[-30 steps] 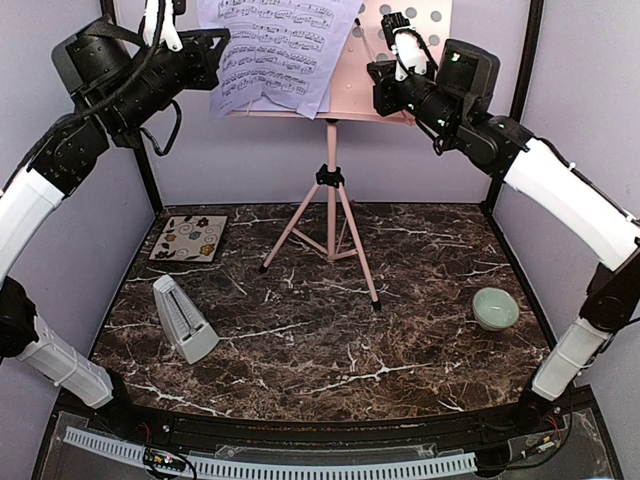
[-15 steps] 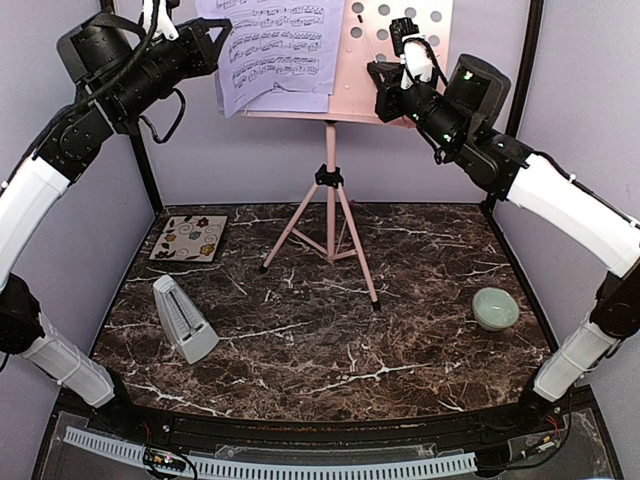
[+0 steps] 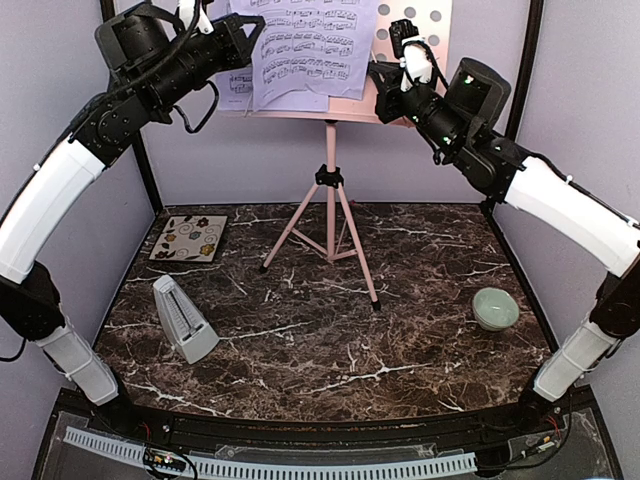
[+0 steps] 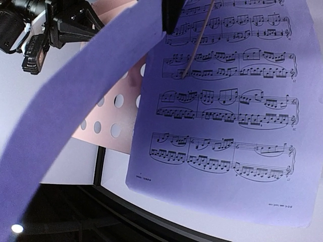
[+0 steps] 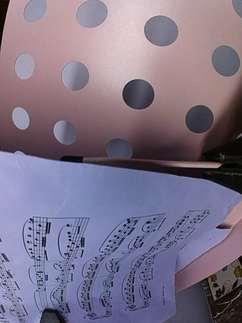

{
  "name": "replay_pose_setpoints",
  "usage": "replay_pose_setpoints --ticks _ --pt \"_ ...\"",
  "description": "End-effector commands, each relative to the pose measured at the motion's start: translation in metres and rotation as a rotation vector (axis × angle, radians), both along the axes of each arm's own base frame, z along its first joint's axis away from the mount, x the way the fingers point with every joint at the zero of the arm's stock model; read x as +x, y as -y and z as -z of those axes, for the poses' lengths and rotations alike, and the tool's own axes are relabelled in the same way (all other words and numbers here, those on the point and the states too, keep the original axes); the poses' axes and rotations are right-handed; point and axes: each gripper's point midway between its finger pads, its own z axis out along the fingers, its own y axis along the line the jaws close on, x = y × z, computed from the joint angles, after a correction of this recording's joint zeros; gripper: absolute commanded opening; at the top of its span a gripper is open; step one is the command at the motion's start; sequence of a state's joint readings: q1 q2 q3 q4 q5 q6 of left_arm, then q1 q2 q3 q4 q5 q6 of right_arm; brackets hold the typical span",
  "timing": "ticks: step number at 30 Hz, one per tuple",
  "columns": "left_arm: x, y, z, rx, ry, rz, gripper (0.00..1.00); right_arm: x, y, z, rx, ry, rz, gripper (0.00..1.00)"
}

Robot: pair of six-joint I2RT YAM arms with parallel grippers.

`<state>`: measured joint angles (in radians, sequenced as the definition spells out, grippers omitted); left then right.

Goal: Set up the instrument practice props

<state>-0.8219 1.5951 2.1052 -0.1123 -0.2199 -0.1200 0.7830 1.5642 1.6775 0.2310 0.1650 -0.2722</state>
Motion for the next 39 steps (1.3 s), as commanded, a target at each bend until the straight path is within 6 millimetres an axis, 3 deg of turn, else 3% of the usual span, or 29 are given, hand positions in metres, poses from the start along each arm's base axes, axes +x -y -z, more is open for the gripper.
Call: replay_pose_setpoints --ticks 1,6,12,15,21,34,39 --pt "-0.01 -0.044 -0.03 -0.147 0.031 -0.102 0.0 -0.012 0.005 -0.022 0.083 0.057 -0.03 0.0" --pt "-0.011 -0.067 -0.031 -0.184 0.016 -0.189 0.0 -0.011 0.004 -0.02 0.078 0.061 -0.03 0.0" --pt "-0.008 -0.065 -0.029 -0.169 0.021 -0.199 0.0 -0.013 0.0 -0.017 0.066 0.081 -0.046 0.0" --pt "-0.006 -0.049 -0.029 -0.137 0.046 -0.147 0.0 -0.012 -0.003 -0.013 0.046 0.088 -0.048 0.0" --pt "-0.006 0.002 -0.029 -0.034 0.105 0.039 0.0 -0.013 -0.007 -0.012 0.028 0.105 -0.064 0.0" --pt "-0.007 0.058 -0.027 0.122 0.217 0.219 0.0 -0.019 -0.007 -0.013 -0.006 0.134 -0.078 0.0" --pt "-0.001 0.068 -0.024 0.141 0.235 0.234 0.0 -0.019 -0.011 -0.011 -0.014 0.131 -0.093 0.0"
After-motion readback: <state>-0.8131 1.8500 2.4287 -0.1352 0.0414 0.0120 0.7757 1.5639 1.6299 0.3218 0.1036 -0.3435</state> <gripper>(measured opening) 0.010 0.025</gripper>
